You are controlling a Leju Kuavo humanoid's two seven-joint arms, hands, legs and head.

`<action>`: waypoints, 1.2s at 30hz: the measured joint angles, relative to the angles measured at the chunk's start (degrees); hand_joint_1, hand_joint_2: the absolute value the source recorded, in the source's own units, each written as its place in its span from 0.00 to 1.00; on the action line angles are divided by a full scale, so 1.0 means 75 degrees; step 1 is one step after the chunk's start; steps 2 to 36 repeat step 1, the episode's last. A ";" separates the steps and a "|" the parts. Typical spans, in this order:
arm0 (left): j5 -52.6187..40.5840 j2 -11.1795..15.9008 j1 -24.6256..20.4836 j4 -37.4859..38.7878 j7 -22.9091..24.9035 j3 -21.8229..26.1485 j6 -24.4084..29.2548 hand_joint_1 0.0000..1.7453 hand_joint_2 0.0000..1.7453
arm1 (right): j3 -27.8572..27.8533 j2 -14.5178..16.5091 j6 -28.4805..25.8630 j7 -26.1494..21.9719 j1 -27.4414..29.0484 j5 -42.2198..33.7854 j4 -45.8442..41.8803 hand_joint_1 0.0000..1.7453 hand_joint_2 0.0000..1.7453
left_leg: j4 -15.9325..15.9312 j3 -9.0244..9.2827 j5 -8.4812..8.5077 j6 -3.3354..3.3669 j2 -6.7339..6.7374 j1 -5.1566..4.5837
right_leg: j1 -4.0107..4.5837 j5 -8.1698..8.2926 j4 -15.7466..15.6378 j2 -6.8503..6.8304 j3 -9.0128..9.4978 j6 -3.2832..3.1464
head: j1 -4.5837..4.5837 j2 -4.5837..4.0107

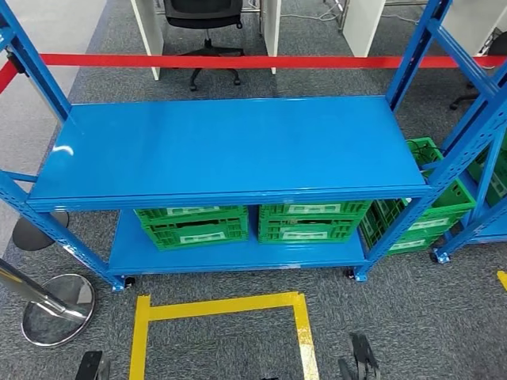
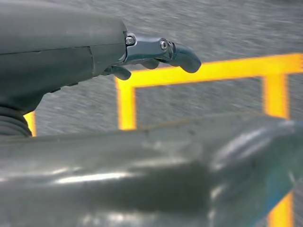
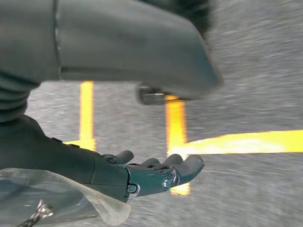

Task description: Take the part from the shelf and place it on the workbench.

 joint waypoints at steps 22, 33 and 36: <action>0.0062 0.0007 -0.0031 -0.0074 0.0003 -0.0060 -0.0014 0.00 0.00 | 0.0035 -0.0015 0.0018 -0.0005 0.0073 -0.0030 0.0035 0.00 1.00 | 0.0002 0.0005 -0.0003 -0.0003 -0.0003 0.0001 | -0.0001 0.0097 -0.0080 0.0000 0.0028 0.0004 | 0.0002 0.0000; 0.0062 0.0007 -0.0031 -0.0074 0.0003 -0.0060 -0.0014 0.00 0.00 | 0.0035 -0.0015 0.0018 -0.0005 0.0073 -0.0030 0.0035 0.00 1.00 | 0.0002 0.0005 -0.0003 -0.0003 -0.0003 0.0001 | -0.0001 0.0097 -0.0080 0.0000 0.0028 0.0004 | 0.0002 0.0000; 0.0062 0.0007 -0.0031 -0.0074 0.0003 -0.0060 -0.0014 0.00 0.00 | 0.0035 -0.0015 0.0018 -0.0005 0.0073 -0.0030 0.0035 0.00 1.00 | 0.0002 0.0005 -0.0003 -0.0003 -0.0003 0.0001 | -0.0001 0.0097 -0.0080 0.0000 0.0028 0.0004 | 0.0002 0.0000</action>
